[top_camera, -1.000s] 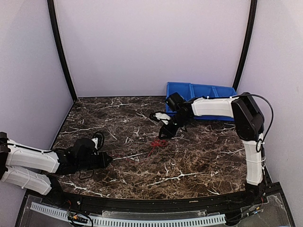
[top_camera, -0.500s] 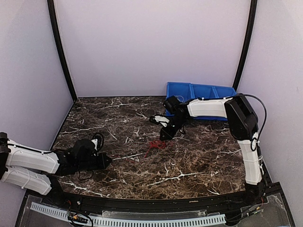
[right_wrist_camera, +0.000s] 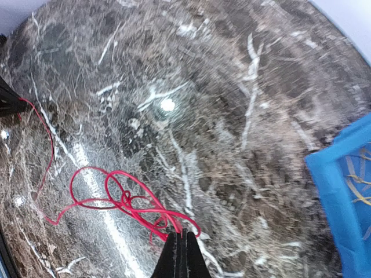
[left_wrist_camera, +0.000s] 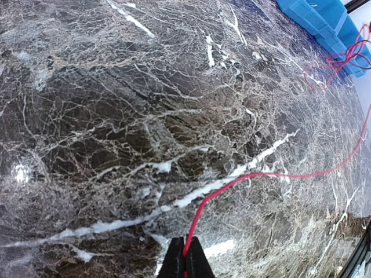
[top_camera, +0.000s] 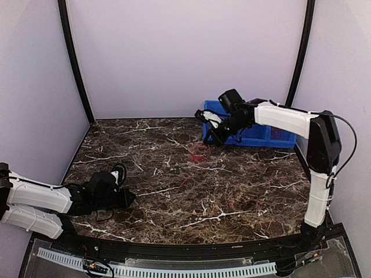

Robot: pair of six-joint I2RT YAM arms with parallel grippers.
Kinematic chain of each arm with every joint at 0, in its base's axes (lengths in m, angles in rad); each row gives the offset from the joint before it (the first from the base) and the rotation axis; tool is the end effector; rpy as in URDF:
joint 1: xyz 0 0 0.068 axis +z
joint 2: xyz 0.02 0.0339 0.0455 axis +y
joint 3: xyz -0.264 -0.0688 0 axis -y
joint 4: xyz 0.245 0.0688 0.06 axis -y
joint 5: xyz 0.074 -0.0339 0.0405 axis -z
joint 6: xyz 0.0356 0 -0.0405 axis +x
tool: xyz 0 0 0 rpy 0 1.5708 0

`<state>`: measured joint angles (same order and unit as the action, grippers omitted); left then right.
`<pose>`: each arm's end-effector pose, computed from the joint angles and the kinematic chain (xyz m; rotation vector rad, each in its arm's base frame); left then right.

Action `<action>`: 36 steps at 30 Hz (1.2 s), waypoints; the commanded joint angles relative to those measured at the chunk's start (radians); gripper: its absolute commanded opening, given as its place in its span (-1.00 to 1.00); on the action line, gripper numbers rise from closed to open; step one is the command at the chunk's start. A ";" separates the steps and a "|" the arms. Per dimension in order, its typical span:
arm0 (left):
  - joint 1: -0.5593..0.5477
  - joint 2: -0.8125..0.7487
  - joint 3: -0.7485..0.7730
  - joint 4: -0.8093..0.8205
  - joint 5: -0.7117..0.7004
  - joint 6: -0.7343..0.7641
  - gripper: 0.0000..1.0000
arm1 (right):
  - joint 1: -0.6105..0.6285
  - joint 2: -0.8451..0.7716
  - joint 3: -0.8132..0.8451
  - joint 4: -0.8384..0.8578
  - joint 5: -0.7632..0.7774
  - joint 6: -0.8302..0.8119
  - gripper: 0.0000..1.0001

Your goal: Untangle the cables

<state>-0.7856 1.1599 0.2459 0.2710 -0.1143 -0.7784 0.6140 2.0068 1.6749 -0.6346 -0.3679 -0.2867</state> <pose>0.1437 -0.1380 0.1326 -0.0578 2.3097 -0.7205 0.3552 0.2660 0.2415 -1.2393 2.2245 0.5957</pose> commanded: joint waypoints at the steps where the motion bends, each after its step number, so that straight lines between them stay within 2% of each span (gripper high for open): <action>1: 0.000 -0.035 -0.018 -0.049 -0.039 0.001 -1.00 | -0.106 -0.171 -0.001 -0.004 -0.002 -0.014 -1.00; 8: 0.000 -0.056 -0.038 -0.165 -0.099 -0.089 -1.00 | -0.398 -0.351 -0.018 0.071 0.103 -0.071 -1.00; 14: 0.000 -0.124 -0.070 -0.254 -0.135 -0.175 -1.00 | -0.647 -0.356 -0.009 0.150 0.113 -0.081 -1.00; 18: 0.000 -0.205 -0.084 -0.352 -0.175 -0.229 -1.00 | -0.757 -0.332 -0.021 0.209 0.128 -0.049 -1.00; 27: 0.000 -0.345 -0.083 -0.531 -0.252 -0.284 -1.00 | -0.850 -0.317 -0.063 0.283 0.161 -0.014 -1.00; 36: 0.000 -0.426 -0.082 -0.625 -0.292 -0.350 -1.00 | -0.888 -0.283 -0.114 0.406 0.301 0.042 -1.00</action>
<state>-0.7856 0.7704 0.1703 -0.2562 -0.3653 -1.0813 -0.2581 1.6924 1.5948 -0.3553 -0.1566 -0.2859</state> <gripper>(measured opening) 0.022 0.008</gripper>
